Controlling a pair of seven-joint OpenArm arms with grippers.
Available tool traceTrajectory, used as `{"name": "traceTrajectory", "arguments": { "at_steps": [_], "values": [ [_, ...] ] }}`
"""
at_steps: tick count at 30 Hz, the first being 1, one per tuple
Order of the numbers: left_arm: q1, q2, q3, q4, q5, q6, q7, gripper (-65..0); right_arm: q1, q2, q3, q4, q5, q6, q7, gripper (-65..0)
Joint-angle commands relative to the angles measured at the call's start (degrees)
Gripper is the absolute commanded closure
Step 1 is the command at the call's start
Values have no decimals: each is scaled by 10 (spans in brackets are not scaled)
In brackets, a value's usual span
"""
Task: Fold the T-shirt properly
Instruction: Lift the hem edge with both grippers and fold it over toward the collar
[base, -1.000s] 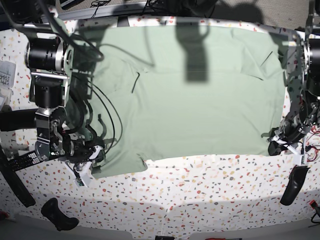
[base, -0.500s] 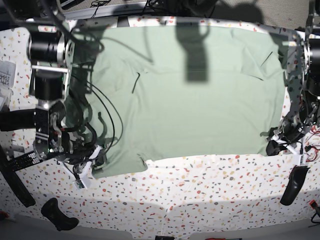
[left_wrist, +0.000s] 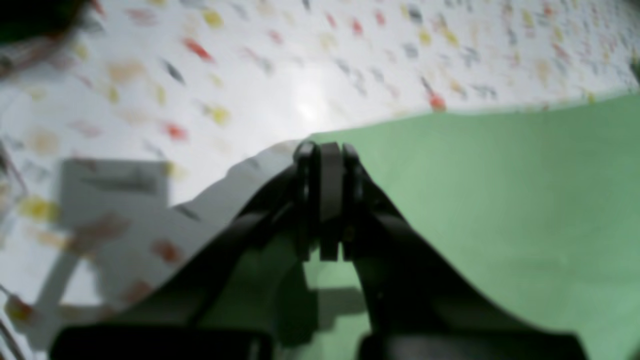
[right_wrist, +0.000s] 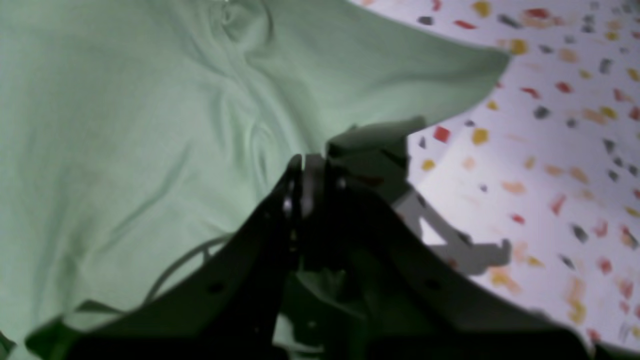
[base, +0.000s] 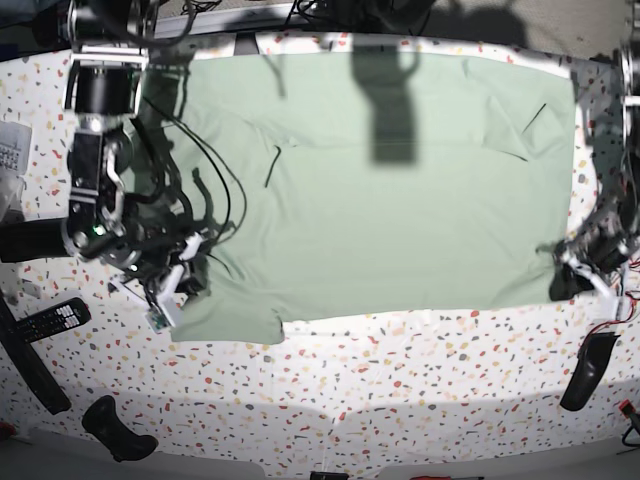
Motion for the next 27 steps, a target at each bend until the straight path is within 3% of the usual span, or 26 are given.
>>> {"name": "traceTrajectory", "arguments": {
  "at_steps": [1, 8, 15, 23, 27],
  "values": [
    [1, -14, -4, 32, -23, -7, -14, 0, 6, 7, 12, 24, 7, 3, 9, 0],
    [82, -18, -4, 183, -34, -7, 19, 0, -43, 7, 79, 107, 57, 3, -21, 0],
    [119, -18, -18, 251, -34, -7, 81, 0, -92, 7, 110, 152, 58, 3, -25, 0],
    [199, -18, -161, 316, -86, -7, 86, 0, -121, 7, 115, 153, 58, 3, -24, 0],
    [223, -18, -208, 338, -115, -7, 119, 0, -120, 7, 115, 153, 58, 3, -9, 0]
  ]
}}
